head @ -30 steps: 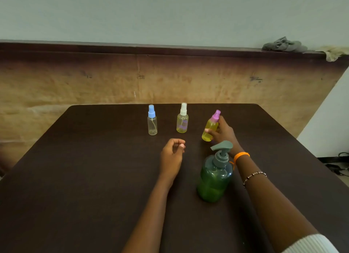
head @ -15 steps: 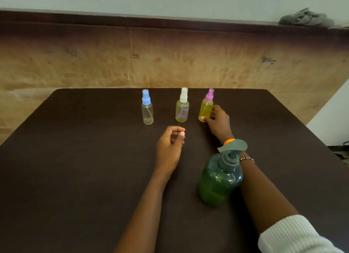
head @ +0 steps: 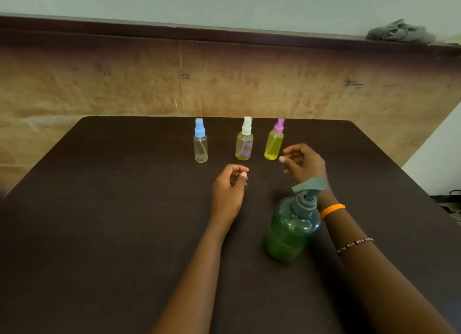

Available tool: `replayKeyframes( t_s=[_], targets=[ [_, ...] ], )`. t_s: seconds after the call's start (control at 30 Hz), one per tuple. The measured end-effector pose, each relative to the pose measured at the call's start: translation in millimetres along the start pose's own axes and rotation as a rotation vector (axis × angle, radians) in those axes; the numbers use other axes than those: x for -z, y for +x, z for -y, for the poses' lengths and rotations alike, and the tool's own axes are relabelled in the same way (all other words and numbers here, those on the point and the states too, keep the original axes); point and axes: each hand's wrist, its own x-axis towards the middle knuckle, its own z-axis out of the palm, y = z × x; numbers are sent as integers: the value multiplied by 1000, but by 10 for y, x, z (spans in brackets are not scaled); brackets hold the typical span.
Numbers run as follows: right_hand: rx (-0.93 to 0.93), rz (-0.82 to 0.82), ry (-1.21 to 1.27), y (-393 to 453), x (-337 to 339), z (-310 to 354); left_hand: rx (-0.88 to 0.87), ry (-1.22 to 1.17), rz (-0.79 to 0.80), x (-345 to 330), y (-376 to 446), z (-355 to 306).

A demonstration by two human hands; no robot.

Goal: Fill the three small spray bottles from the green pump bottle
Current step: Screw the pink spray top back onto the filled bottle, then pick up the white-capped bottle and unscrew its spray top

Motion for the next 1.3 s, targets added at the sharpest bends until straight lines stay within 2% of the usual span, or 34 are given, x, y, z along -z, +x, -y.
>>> replayKeyframes(
  t_s=[0.1, 0.2, 0.3, 0.63, 0.77, 0.93, 1.13, 1.23, 1.3],
  targets=[
    [133, 149, -81, 107, -159, 206, 1, -16, -48, -5, 7, -4],
    [128, 268, -49, 295, -394, 311, 7, -26, -63, -6, 23, 1],
    [97, 307, -21, 501, -589, 232, 0, -28, -67, -9, 40, 24],
    [140, 248, -180, 649, -774, -7, -25, -3, -77, -2, 45, 27],
    [188, 185, -30, 517, -509, 224, -15, -16, -92, -8, 39, -4],
    [255, 143, 152, 262, 223, 682, -2, -39, -108, 3, 26, -15],
    [334, -44, 321, -534, 951, 1264, -29, -158, -178, 51, -86, -335],
    [339, -72, 370, -1046, 1063, 1371, -115, -221, -120, 145, -369, -668],
    [329, -41, 422, -1351, 1058, 1390, -166, -247, -15, 225, -662, -865]
  ],
)
